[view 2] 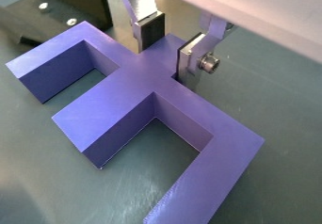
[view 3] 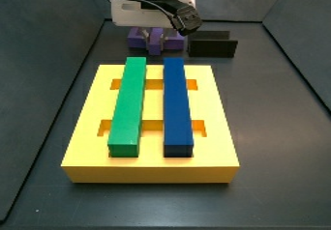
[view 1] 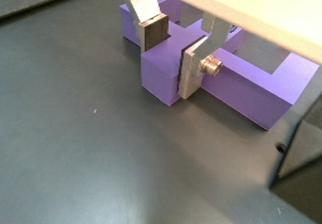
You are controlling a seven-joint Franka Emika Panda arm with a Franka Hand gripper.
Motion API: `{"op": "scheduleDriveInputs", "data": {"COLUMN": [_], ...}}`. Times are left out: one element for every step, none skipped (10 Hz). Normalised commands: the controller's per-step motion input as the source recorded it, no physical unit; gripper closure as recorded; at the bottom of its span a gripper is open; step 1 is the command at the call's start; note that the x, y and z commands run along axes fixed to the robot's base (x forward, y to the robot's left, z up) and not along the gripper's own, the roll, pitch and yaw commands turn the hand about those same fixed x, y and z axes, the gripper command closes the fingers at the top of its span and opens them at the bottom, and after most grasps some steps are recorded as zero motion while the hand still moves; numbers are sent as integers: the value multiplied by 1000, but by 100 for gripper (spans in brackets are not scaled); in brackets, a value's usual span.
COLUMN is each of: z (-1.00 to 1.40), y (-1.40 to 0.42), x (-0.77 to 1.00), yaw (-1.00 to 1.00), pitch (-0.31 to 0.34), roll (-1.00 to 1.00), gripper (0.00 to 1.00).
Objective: Pick up the purple object. Move up. Place the purple object on the fixture. Regrasp the purple object. Move to above the board. Insert the purple object.
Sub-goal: Pick up the purple object, then move up, then place the purple object on the fixture.
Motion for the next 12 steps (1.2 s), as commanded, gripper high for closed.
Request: {"op": "scheduleDriveInputs", "data": {"z": [0,0,0,0,0,0,833,801,587,282,0,0], "y": [0,0,0,0,0,0,0,46,41,29,0,0], "x": [0,0,0,0,0,0,0,-16,-46,-21,57,509], "yaw": [0,0,0,0,0,0,0,-5,-13,-11,0,-249], "pitch": [0,0,0,0,0,0,0,9,13,-13,0,0], "roll": [0,0,0,0,0,0,0,10,24,45,0,-260], "gripper": [100,100,100,100,100,100,100,100,100,100,100,100]}}
